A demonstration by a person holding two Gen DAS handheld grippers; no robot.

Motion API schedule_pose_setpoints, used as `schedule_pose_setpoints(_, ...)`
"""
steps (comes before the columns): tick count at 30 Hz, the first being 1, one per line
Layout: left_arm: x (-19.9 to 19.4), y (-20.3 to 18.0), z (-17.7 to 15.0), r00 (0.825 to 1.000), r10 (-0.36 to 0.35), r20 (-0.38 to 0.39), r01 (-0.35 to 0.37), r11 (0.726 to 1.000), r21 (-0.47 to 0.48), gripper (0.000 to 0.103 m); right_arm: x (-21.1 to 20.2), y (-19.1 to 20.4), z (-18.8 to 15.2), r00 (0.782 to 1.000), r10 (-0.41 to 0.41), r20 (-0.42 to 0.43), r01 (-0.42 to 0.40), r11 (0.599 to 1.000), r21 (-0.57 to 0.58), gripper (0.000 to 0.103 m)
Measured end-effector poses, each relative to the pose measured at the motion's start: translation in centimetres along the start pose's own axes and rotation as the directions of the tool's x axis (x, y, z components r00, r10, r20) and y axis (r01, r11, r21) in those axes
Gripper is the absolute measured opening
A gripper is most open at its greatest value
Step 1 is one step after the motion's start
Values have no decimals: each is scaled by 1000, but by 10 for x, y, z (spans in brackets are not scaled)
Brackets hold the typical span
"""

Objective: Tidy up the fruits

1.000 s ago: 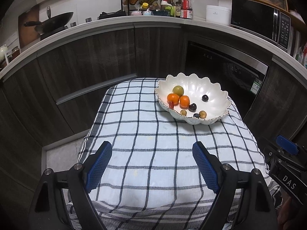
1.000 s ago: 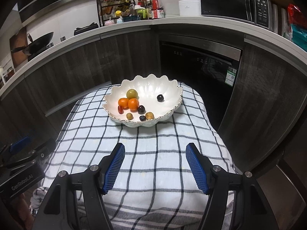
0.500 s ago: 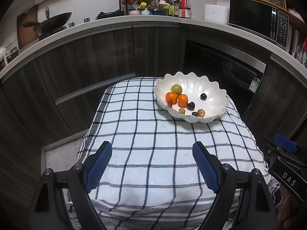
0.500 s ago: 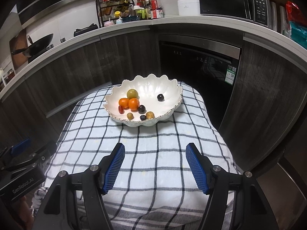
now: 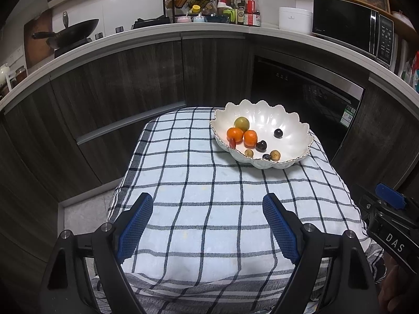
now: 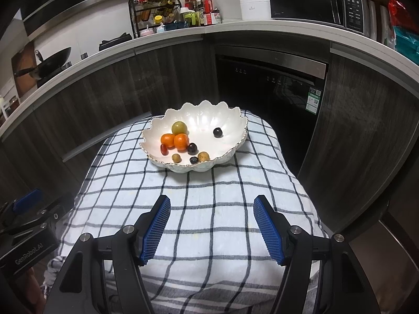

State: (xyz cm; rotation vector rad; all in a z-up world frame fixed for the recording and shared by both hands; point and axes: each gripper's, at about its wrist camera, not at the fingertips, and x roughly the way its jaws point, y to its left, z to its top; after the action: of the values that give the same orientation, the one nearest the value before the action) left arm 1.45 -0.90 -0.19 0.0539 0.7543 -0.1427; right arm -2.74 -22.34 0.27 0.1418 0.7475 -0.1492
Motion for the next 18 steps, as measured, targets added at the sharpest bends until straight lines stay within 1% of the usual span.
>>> schedule_pose_setpoints(6,-1,1,1,1000,2,5,-2,1000,-2,86,0,0,0,1000,-2,4,2,1000,0,67)
schedule_pose_setpoints(11,-2,2,2,1000,1,6,-1,1000,-2,86,-3,4,1,1000,-9,26,9,1000,-9,67)
schedule_pose_setpoints(18,-3,2,3,1000,5,10,-5,1000,0,86,-5,4,1,1000,-11,27,11,1000,-8,67)
